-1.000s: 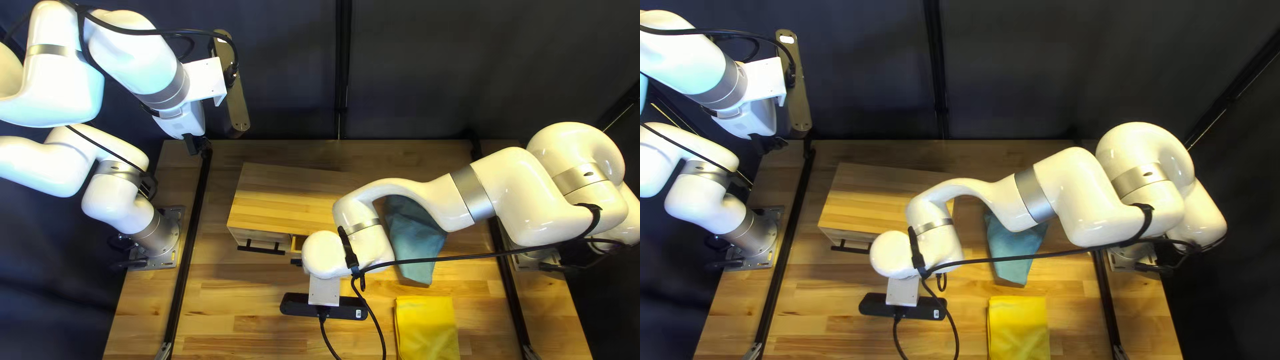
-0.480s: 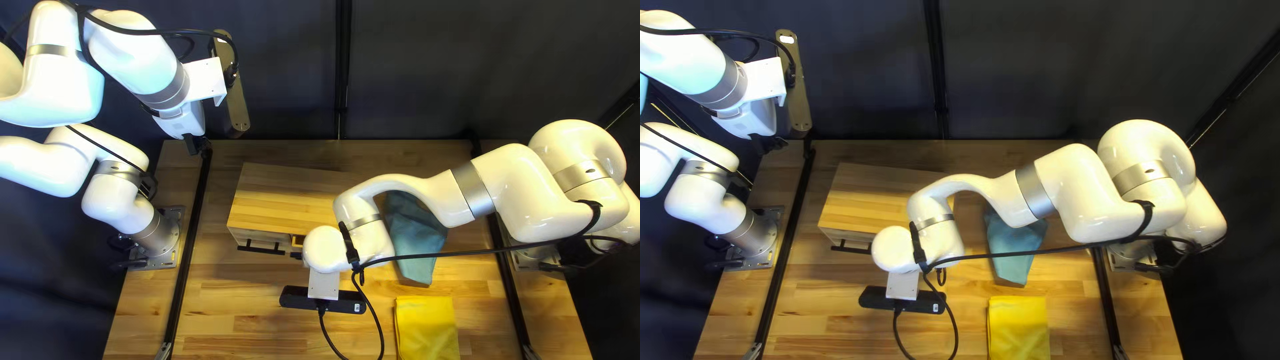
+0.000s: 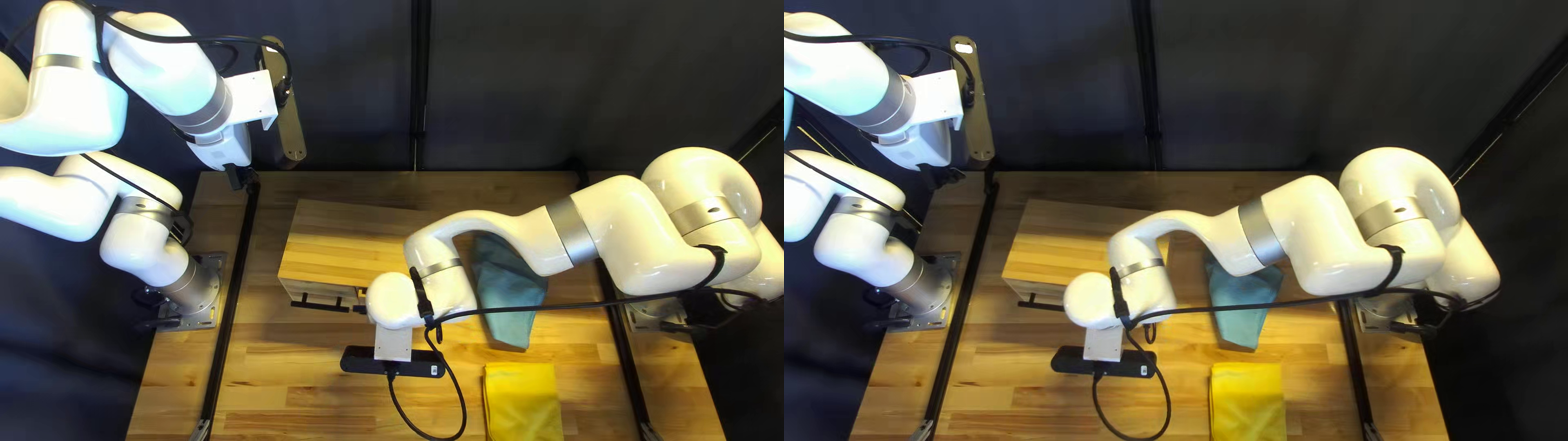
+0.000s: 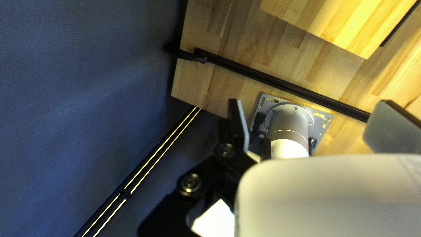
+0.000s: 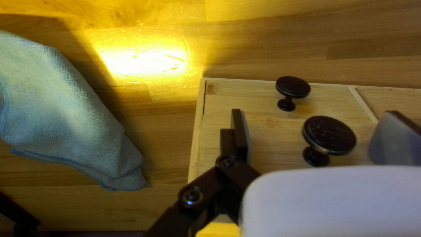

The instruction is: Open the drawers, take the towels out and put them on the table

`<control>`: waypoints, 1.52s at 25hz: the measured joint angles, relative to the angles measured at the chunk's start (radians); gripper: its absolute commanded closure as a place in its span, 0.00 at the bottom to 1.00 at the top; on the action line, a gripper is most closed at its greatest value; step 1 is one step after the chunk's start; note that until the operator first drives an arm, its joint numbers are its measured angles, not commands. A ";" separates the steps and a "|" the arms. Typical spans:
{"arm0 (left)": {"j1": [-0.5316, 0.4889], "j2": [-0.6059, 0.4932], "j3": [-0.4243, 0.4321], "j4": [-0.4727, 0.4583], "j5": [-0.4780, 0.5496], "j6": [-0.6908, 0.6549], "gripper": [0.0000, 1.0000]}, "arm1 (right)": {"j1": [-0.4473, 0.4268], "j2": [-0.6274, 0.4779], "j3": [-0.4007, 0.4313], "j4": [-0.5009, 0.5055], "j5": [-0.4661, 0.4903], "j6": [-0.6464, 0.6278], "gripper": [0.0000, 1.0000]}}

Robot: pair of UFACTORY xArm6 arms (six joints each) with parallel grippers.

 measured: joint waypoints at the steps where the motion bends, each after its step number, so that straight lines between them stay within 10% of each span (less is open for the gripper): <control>1: 0.000 0.000 0.000 0.000 0.000 0.000 0.00 | -0.001 0.000 0.000 -0.001 0.001 -0.002 0.00; 38: 0.000 0.000 0.000 0.000 0.000 0.000 0.00 | -0.010 -0.003 0.002 -0.022 -0.010 -0.021 0.00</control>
